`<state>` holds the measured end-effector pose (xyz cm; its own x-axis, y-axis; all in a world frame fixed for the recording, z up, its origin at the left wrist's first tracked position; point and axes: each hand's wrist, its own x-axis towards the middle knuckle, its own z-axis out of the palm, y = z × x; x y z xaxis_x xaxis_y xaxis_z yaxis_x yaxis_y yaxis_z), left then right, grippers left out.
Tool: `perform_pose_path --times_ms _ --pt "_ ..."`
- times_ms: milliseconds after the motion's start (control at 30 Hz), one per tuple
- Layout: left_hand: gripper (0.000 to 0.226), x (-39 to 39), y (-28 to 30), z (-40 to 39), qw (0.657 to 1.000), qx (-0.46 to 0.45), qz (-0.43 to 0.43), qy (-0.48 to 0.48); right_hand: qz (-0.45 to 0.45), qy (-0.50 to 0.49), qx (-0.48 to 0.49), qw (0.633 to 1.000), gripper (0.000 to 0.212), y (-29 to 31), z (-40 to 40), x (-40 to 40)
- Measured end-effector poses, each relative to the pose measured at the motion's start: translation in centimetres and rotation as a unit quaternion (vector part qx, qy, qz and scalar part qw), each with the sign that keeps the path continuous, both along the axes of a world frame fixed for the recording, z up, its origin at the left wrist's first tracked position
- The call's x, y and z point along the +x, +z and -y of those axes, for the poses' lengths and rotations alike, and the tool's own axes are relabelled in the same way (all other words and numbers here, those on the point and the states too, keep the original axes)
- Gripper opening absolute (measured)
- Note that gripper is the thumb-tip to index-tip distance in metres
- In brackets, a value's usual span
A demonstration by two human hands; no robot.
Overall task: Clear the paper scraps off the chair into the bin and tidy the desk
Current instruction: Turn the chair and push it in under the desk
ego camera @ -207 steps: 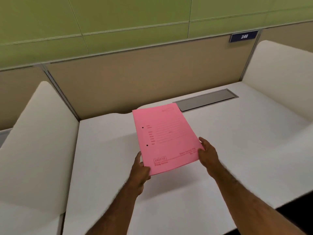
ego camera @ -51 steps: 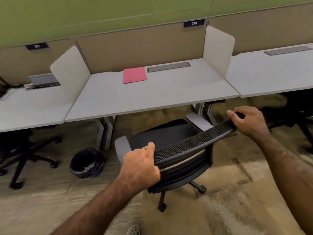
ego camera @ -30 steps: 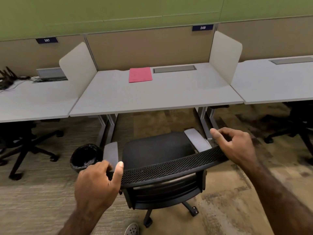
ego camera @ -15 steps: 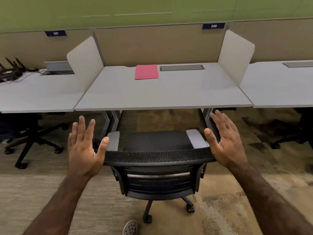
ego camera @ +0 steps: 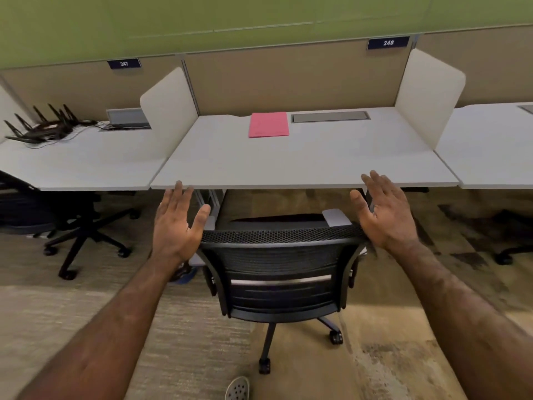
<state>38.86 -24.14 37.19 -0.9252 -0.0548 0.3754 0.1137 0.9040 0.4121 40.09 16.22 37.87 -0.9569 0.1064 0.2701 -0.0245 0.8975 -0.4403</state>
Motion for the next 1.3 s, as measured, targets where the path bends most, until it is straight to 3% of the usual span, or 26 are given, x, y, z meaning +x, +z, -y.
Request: perform_pose_path --times_ms 367,733,1300 --pt "0.075 -7.4 0.0 1.0 0.999 -0.024 0.023 0.011 0.088 0.009 0.035 0.995 0.088 -0.5 0.9 -7.7" --pt "0.078 -15.9 -0.5 2.8 0.997 -0.05 0.059 0.025 0.244 0.025 0.099 0.964 0.092 -0.3 3.3 -15.8" --pt "0.079 -28.1 -1.3 7.0 0.998 -0.021 0.064 -0.008 0.233 -0.026 0.094 0.968 0.084 -1.0 7.6 -25.3"
